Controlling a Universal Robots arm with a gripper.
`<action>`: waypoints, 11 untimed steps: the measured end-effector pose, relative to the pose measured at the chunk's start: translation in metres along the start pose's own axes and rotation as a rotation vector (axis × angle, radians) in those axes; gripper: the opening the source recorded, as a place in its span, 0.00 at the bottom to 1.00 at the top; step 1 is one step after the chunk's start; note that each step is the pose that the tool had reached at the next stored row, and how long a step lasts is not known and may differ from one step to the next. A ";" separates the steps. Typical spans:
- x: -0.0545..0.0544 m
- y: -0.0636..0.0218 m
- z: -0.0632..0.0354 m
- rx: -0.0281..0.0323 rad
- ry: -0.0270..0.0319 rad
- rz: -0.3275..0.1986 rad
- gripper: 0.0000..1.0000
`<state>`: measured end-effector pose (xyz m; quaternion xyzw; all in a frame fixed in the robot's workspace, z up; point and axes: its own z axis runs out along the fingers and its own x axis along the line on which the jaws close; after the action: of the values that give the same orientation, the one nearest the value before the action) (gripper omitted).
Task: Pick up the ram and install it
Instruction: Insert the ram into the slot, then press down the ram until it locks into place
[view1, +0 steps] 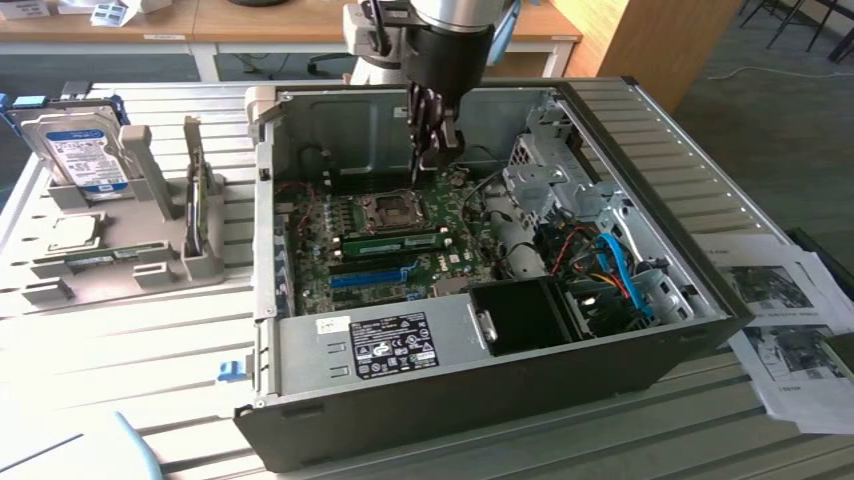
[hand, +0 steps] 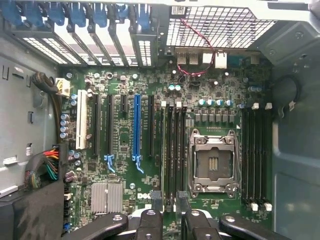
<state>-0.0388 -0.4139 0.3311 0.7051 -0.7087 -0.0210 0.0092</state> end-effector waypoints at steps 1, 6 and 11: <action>0.000 0.0001 -0.0008 0.0001 -0.0001 0.000 0.24; 0.000 0.0001 -0.0026 0.0000 -0.0003 0.000 0.24; 0.000 0.0001 -0.0025 0.0000 -0.0004 0.000 0.24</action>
<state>-0.0388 -0.4139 0.3337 0.7051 -0.7087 -0.0211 0.0091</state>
